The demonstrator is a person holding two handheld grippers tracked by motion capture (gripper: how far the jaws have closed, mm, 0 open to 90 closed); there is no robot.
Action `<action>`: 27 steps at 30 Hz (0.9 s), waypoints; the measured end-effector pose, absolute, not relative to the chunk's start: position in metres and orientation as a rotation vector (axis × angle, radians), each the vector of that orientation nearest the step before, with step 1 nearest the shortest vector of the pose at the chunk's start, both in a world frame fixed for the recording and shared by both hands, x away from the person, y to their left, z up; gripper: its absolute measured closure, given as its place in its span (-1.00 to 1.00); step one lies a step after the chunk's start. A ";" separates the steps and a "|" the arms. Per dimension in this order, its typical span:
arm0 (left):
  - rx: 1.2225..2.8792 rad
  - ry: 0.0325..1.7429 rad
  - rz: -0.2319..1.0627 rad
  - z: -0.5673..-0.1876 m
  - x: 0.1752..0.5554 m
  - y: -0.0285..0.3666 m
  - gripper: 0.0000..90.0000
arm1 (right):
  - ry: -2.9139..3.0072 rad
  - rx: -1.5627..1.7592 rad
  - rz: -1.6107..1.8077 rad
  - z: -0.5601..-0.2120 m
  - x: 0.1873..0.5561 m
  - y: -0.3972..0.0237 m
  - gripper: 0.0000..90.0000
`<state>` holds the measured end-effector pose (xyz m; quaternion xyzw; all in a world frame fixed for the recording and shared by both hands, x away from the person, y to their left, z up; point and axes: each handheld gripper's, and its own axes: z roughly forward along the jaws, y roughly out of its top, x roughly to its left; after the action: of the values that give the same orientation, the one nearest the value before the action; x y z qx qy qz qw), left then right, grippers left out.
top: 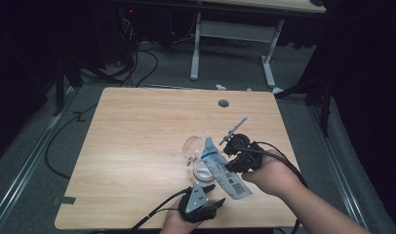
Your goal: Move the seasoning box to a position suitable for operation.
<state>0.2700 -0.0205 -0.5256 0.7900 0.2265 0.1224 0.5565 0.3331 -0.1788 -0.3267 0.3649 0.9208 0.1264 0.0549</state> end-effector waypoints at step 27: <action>1.869 0.582 0.319 -0.527 0.268 0.025 0.04 | 2.799 1.106 0.383 -0.329 0.333 -0.179 0.99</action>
<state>0.2684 0.0250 -0.5274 0.7886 0.2454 0.1347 0.5475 0.3331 -0.1792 -0.3292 0.3641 0.9213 0.1259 0.0538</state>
